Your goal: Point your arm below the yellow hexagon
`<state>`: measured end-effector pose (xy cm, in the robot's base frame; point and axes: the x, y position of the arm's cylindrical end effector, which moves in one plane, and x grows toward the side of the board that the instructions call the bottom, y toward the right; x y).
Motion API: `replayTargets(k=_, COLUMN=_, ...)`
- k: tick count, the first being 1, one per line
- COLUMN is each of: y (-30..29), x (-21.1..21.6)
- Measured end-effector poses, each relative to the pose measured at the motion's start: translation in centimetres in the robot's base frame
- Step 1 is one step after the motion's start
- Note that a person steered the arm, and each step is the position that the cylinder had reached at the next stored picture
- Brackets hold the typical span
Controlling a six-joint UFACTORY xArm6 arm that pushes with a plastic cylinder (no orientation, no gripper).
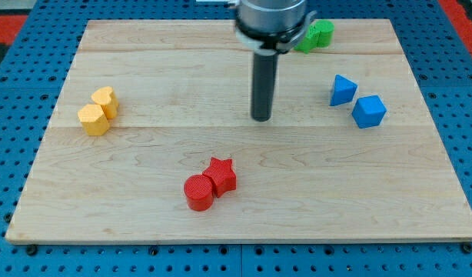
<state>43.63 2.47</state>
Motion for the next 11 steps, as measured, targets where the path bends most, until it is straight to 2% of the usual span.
replayTargets(k=2, y=0.5, x=1.0)
replayTargets(k=6, y=-0.3, x=0.3)
replayTargets(k=8, y=-9.4, x=0.4)
replayTargets(k=9, y=-14.7, x=4.6)
replayTargets(k=10, y=-22.1, x=4.6)
replayTargets(k=11, y=-25.4, x=4.2)
